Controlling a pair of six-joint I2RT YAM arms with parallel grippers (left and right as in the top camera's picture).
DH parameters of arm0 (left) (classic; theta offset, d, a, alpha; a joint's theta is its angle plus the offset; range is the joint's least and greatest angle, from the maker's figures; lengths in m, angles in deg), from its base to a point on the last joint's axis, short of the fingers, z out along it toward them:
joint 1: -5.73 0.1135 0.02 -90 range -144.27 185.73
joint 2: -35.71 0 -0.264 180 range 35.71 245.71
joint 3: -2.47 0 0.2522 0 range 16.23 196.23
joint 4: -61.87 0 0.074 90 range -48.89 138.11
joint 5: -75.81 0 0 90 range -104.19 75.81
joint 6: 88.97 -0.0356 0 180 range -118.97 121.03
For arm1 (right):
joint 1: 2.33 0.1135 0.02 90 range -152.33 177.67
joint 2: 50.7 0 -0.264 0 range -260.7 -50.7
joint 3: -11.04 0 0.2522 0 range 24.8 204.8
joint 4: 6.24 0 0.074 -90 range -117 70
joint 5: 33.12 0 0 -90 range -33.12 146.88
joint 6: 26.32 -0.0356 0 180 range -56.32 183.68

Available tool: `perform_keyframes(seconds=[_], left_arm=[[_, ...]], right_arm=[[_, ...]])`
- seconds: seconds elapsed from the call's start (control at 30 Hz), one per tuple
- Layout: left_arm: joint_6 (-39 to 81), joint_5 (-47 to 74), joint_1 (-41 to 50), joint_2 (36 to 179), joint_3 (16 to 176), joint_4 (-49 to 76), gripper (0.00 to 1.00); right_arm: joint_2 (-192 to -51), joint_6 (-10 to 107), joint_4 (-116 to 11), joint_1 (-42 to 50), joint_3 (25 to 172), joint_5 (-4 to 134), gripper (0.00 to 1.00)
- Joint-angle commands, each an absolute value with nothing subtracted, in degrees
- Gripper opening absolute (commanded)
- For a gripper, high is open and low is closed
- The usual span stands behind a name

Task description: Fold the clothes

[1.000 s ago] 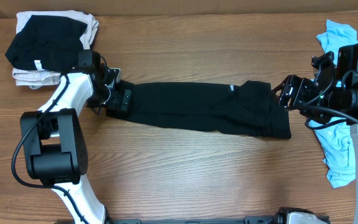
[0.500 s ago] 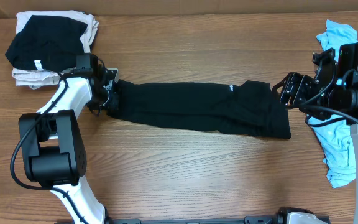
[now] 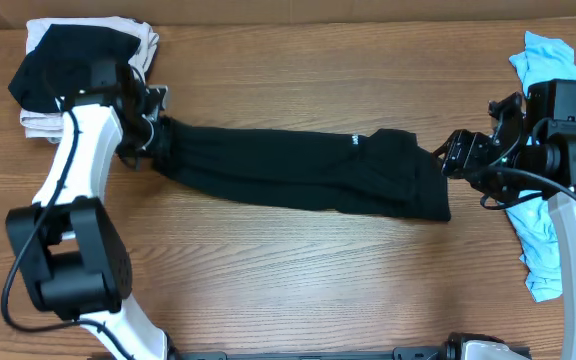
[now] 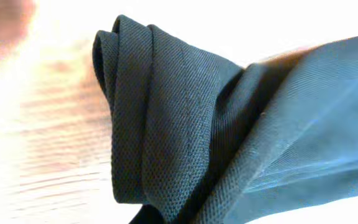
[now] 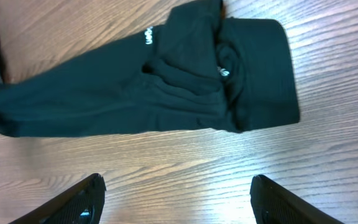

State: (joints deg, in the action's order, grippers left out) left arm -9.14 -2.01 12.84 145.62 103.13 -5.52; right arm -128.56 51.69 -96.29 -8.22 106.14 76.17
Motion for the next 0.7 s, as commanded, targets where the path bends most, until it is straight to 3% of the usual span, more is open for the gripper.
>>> perform_keyframes(seconds=[0.0, 0.37, 0.67], left_arm=[[-12.5, 0.8, 11.7, 143.3, 105.0, -5.9, 0.04], [-6.0, 17.8, 1.0, 143.3, 104.8, 1.8, 0.04], [-0.1, 13.3, -11.5, 143.8, 104.8, 7.5, 0.10]], right_arm=[[-128.8, 51.7, -95.8, -8.0, 105.7, 76.7, 0.78], [-129.4, 51.9, -93.8, -8.0, 105.7, 76.5, 0.78], [-131.6, 52.0, -94.0, -8.0, 105.7, 76.5, 0.78]])
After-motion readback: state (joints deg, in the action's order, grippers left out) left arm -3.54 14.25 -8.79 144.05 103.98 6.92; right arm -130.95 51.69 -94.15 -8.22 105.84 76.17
